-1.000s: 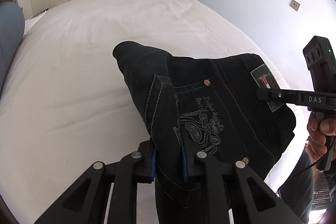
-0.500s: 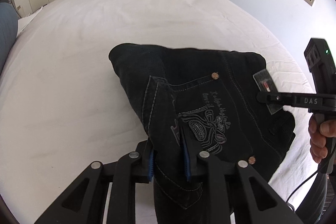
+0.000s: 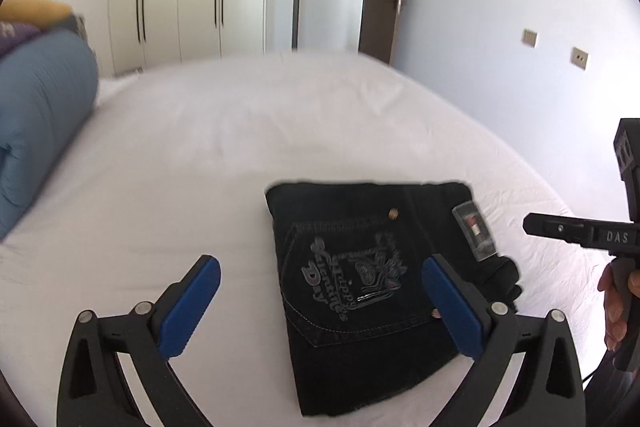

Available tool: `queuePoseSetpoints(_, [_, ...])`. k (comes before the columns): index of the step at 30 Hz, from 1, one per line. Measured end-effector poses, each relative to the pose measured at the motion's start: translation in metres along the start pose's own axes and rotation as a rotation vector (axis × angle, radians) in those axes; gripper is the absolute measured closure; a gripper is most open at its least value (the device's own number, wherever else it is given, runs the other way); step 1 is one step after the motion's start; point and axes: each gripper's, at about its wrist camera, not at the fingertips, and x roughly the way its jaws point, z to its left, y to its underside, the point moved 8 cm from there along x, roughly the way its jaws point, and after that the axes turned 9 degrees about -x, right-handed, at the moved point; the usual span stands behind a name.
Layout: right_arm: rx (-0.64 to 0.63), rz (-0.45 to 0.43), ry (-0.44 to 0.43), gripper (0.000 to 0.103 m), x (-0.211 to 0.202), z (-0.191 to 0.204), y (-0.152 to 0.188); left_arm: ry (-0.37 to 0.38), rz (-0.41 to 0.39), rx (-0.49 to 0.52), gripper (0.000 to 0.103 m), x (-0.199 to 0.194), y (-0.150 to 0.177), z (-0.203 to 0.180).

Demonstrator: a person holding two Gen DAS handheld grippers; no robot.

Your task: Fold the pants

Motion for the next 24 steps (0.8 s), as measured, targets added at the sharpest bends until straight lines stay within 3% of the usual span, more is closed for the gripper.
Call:
queuePoseSetpoints(4, [-0.094,-0.176,0.126,0.024,-0.068,0.040,-0.003,-0.079,-0.164,0.030,0.000,-0.070,-0.014,-0.013])
queuePoseSetpoints(7, [-0.150,-0.327,0.208,0.013,-0.123,0.064,-0.004,-0.127,-0.276,0.006,0.000,-0.128,-0.025,-0.017])
queuePoseSetpoints(9, [-0.184,-0.436,0.258,0.002,-0.162,0.077,-0.001,-0.164,-0.330,-0.035,0.000,-0.166,-0.034,-0.016])
queuePoseSetpoints(11, [-0.232,-0.529,0.302,0.000,-0.197,0.092,-0.002,-0.163,-0.345,-0.064,0.000,-0.194,-0.039,-0.018])
queuePoseSetpoints(13, [-0.260,-0.555,0.305,0.000,-0.222,0.105,-0.001,-0.128,-0.351,-0.070,0.000,-0.222,-0.040,-0.022])
queuePoseSetpoints(18, [-0.258,-0.579,0.298,0.000,-0.272,0.113,0.008,-0.156,-0.353,-0.034,0.000,-0.250,-0.047,-0.025])
queuePoseSetpoints(24, [-0.221,-0.493,0.285,0.000,-0.306,0.131,0.024,-0.195,-0.166,-0.061,0.000,-0.216,-0.035,-0.021])
